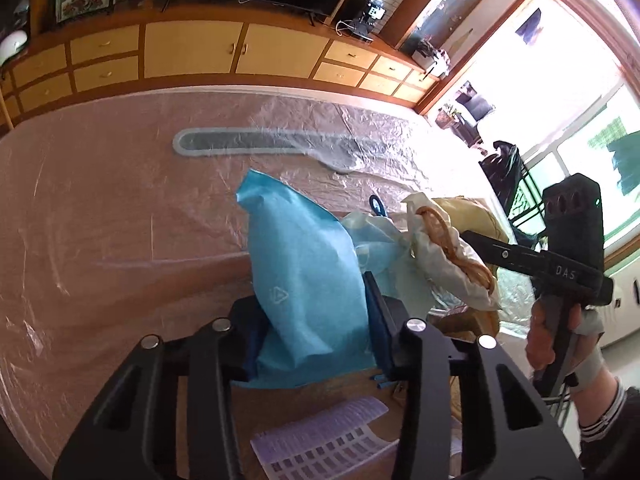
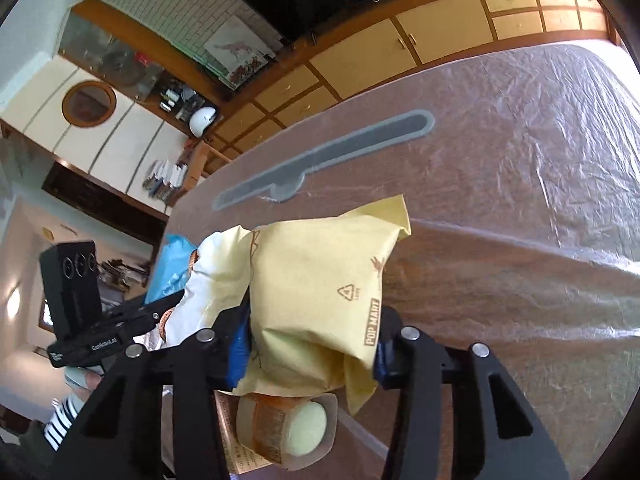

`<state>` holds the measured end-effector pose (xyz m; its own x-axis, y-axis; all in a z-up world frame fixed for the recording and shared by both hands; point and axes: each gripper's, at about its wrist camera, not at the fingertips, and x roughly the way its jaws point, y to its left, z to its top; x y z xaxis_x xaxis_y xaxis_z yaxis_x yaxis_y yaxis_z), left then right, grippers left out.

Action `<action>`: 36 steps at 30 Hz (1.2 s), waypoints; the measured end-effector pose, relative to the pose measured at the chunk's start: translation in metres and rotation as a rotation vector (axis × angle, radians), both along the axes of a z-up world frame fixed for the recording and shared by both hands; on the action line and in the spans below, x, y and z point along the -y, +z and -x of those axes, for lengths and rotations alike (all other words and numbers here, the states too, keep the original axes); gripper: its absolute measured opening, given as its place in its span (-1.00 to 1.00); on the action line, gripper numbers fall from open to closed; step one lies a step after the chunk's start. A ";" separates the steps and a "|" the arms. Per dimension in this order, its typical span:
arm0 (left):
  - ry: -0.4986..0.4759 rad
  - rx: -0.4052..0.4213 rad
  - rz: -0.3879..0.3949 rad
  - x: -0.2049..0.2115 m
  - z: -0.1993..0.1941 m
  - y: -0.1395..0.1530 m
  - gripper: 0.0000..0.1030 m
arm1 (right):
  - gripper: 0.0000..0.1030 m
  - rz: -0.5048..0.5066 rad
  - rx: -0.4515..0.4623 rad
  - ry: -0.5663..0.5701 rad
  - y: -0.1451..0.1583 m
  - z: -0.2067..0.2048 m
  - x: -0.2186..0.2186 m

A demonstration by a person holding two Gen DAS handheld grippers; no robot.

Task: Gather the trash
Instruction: 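Carry the blue bag and yellow bag with both tools over the black bin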

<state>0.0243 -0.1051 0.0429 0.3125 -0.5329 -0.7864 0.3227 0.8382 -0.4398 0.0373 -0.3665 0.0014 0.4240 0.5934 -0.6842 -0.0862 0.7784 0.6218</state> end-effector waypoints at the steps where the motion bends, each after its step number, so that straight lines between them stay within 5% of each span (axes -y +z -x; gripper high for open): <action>1: 0.013 -0.007 0.021 -0.004 0.000 0.000 -0.18 | -0.15 -0.022 0.000 -0.010 0.000 0.002 0.003; 13: 0.127 -0.005 0.200 -0.043 0.011 0.018 -0.19 | -0.16 -0.221 0.028 -0.099 0.015 0.015 0.030; 36: 0.111 0.205 0.064 -0.034 0.140 0.079 -0.19 | -0.16 -0.181 0.126 -0.061 0.069 0.164 0.041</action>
<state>-0.1161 -0.0712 0.1216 0.5212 -0.5329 -0.6666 0.3179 0.8461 -0.4278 -0.1263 -0.4072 0.0707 0.5383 0.6727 -0.5077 -0.1287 0.6610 0.7393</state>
